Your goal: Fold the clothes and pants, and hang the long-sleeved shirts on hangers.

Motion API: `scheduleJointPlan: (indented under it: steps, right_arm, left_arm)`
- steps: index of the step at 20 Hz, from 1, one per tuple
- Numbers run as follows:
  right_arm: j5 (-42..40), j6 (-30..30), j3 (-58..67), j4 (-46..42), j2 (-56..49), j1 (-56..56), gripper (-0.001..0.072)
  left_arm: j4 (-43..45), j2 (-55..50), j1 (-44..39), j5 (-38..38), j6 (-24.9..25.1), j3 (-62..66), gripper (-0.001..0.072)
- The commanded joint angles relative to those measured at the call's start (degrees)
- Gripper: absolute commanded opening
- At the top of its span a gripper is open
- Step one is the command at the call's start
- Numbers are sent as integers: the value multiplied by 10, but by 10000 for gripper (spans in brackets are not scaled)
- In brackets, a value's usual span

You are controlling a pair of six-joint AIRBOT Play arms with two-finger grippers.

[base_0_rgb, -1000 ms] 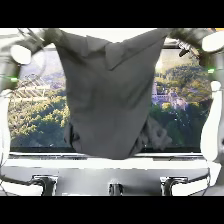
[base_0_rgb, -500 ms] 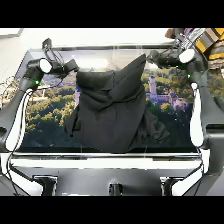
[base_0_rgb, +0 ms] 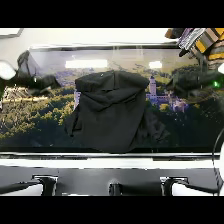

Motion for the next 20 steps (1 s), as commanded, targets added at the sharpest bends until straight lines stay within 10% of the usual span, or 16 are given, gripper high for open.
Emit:
scheduleJointPlan:
  steps: [1, 8, 17, 20]
  right_arm:
    - [-20, 18, -247, 14, 149, 22, 561]
    - [-193, 82, -550, 88, 236, 104, 561]
    - [-328, 43, -591, 211, 174, 112, 524]
    - [-341, 18, -590, 262, 169, 112, 117]
  left_arm:
    - [-76, 165, 8, 42, 7, -248, 720]
    - [-169, 307, 8, 50, 1, -475, 720]
    - [-195, 269, 8, 47, 1, -501, 720]
    - [-195, 244, -3, 51, 2, -501, 720]
